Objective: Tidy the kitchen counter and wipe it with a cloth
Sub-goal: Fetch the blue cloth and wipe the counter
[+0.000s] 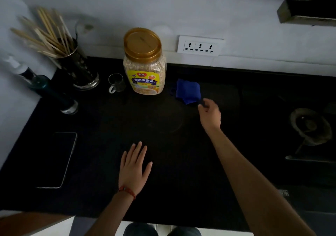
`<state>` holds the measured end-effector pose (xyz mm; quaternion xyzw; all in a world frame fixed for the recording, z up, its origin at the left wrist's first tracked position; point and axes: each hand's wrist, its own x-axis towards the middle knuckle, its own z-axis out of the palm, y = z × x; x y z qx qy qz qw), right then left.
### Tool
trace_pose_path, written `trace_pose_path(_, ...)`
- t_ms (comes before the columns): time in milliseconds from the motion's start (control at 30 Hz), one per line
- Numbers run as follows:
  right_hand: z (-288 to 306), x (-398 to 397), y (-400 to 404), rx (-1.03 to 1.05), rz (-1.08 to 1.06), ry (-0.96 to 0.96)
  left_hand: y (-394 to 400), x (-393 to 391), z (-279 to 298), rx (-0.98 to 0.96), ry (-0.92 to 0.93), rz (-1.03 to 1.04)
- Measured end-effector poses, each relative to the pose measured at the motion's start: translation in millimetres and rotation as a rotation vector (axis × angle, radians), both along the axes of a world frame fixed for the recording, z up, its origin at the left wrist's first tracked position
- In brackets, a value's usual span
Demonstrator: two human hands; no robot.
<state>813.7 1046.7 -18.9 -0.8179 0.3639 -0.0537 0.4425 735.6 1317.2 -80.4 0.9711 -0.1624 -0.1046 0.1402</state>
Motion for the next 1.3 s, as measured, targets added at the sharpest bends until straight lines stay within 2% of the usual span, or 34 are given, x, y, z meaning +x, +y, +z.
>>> trace_pose_path(133, -12.7, 49.2, -11.1, 0.013, -0.065, 0.078, -1.2, 1.1, -2.2, 0.010, 0.027, 0.020)
trace_pose_path(300, -26.1, 75.5, -5.1, -0.031, -0.005, 0.153, -0.1, 1.2, -4.6, 0.051, 0.043, 0.031)
trace_pose_path(600, -10.3, 40.3, 0.8, 0.090, -0.115, 0.002, 2.1, 2.5, -5.1, 0.062, 0.052, 0.034)
trace_pose_path(800, 6.7, -43.2, 5.8, 0.127, -0.200, -0.035, 1.6, 4.2, 1.6, 0.025, 0.070, 0.000)
trace_pose_path(967, 11.3, -133.2, 14.0, 0.146, -0.382, -0.064, 1.2, 4.7, 5.7, -0.034, 0.079, -0.043)
trace_pose_path(1133, 19.0, -241.3, 19.3, 0.286, -0.592, -0.146, -22.7, -9.3, 13.6, -0.157, 0.103, -0.245)
trace_pose_path(1300, 21.3, -357.3, 22.5, 0.226, -0.872, -0.210, -73.5, -50.0, 38.3, -0.330, 0.233, -0.466)
